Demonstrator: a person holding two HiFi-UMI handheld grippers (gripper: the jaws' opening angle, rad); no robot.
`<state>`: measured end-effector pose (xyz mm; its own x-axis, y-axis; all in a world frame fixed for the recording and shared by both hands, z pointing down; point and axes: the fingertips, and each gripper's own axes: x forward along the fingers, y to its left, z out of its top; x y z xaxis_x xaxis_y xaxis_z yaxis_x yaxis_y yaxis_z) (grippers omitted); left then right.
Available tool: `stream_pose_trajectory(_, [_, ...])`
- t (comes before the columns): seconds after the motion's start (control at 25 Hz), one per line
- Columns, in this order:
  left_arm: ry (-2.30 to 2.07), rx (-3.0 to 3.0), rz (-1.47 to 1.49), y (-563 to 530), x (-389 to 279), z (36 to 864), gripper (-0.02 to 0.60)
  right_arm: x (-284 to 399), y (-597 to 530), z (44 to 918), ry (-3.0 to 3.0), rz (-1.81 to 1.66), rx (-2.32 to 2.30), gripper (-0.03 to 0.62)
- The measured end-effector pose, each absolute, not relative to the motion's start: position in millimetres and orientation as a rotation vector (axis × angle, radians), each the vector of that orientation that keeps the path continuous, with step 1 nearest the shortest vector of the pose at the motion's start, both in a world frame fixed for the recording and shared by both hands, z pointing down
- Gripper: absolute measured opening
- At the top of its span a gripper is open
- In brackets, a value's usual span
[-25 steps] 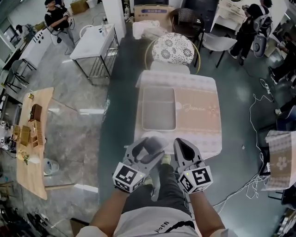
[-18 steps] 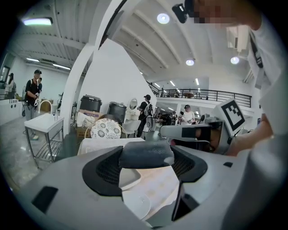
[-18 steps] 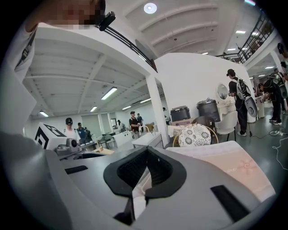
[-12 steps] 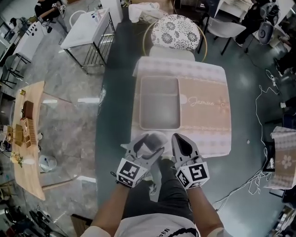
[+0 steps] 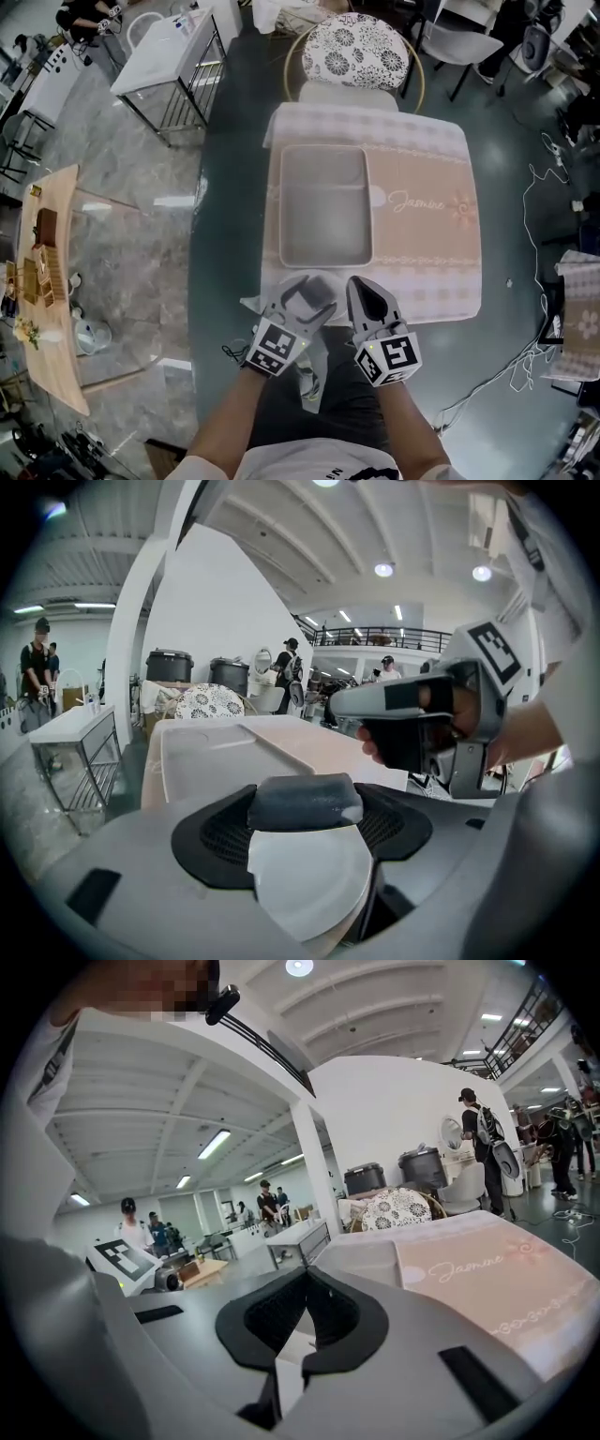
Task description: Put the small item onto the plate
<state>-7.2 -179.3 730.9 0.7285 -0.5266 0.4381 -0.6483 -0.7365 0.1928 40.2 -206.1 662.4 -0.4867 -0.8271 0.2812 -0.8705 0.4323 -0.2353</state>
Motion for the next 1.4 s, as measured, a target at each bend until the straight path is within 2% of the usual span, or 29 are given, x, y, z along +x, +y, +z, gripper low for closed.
stream_pose_trajectory(0.72, [-0.821, 2.573, 0.874, -173.8, -1.1, 789.2, 0.328, 44.6, -214.9, 674.9, -2.542, 0.545, 1.533, 0.014])
stream_pose_trajectory(1.16, [-0.811, 2.533, 0.914, -170.1, -4.0, 795.4, 0.328, 33.2, -209.0, 677.4, -2.552, 0.578, 1.453, 0.014])
stream_pose_trajectory(1.4, [-0.858, 2.535, 0.847, -170.1, -3.2, 759.6, 0.327, 29.6, -204.1, 658.2, -2.551, 0.592, 1.418, 0.014])
